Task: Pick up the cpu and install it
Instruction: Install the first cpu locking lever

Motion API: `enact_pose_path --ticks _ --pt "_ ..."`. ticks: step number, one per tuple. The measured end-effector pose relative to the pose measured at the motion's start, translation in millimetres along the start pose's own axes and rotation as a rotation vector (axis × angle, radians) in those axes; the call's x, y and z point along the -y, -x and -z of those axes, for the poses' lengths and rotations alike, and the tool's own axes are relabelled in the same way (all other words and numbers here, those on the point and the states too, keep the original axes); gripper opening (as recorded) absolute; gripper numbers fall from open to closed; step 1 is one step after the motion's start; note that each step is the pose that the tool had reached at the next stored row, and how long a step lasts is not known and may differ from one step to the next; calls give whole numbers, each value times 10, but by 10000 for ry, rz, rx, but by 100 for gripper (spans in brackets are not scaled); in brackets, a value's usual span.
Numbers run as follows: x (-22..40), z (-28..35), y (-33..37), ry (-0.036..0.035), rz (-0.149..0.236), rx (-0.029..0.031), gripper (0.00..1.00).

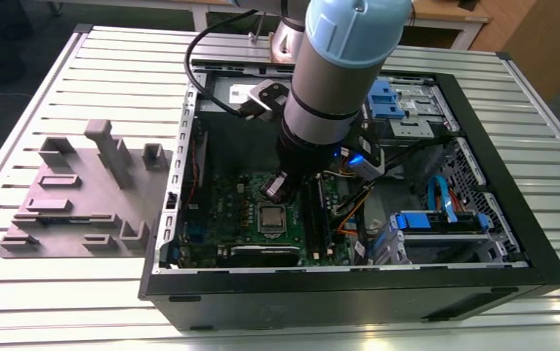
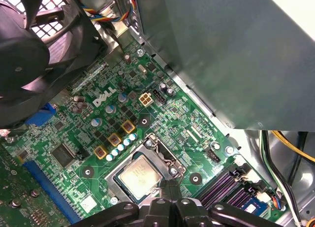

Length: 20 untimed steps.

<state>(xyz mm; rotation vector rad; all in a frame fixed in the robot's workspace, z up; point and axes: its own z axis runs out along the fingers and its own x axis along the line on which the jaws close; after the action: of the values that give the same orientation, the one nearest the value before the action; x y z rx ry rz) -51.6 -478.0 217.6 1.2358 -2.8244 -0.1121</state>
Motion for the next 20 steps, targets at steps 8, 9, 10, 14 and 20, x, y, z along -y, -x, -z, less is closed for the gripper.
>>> enact_pose_path --ticks 8,9,10,14,20 --pt "34 -8 -36 2 -127 11 10" --pt "34 -7 -36 2 -130 11 10" --pt "34 -7 -36 2 -130 11 10" --pt "35 -8 -36 3 -132 12 10" --pt "35 -8 -36 3 -142 13 10"
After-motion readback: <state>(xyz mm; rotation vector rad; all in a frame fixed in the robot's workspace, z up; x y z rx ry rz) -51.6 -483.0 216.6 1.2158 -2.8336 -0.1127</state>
